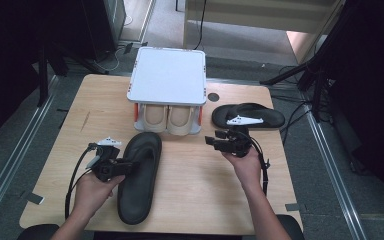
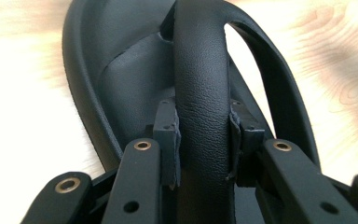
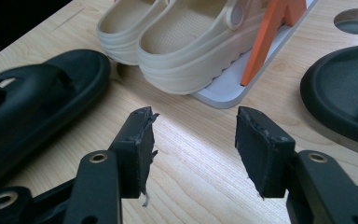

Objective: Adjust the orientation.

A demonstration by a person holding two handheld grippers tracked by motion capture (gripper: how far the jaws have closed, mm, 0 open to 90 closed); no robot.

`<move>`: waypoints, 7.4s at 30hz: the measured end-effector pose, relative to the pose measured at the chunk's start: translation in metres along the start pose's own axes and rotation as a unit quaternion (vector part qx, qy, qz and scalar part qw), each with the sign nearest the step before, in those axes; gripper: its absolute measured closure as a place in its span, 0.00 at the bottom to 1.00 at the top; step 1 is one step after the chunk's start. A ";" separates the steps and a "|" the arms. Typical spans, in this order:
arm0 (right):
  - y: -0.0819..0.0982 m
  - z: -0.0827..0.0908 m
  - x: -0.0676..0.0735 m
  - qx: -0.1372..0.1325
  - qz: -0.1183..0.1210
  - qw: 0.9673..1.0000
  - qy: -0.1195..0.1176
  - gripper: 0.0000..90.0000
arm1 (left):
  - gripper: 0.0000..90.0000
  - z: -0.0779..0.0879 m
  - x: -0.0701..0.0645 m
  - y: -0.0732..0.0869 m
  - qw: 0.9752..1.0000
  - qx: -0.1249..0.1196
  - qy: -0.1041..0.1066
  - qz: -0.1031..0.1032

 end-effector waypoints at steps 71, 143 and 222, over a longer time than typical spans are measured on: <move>-0.035 0.059 -0.093 -0.056 -0.065 0.991 0.100 0.76 | 0.48 0.016 0.042 -0.006 1.000 -0.009 -0.001 -0.020; -0.023 0.022 -0.170 0.016 -0.098 0.983 0.155 1.00 | 0.45 0.022 0.054 -0.007 0.999 -0.032 -0.016 -0.030; -0.030 -0.009 -0.150 0.024 -0.091 0.984 0.151 0.79 | 0.44 0.031 0.065 0.005 0.999 -0.028 -0.036 -0.014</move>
Point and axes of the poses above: each handheld gripper's, and its own axes: z roughly backward along the jaws, y roughly out of its underside, x roughly to its left, the point moved 9 cm from there along -z, roughly forward along the jaws, and after that the axes turned 13 degrees about -z, right-handed, at the moved point
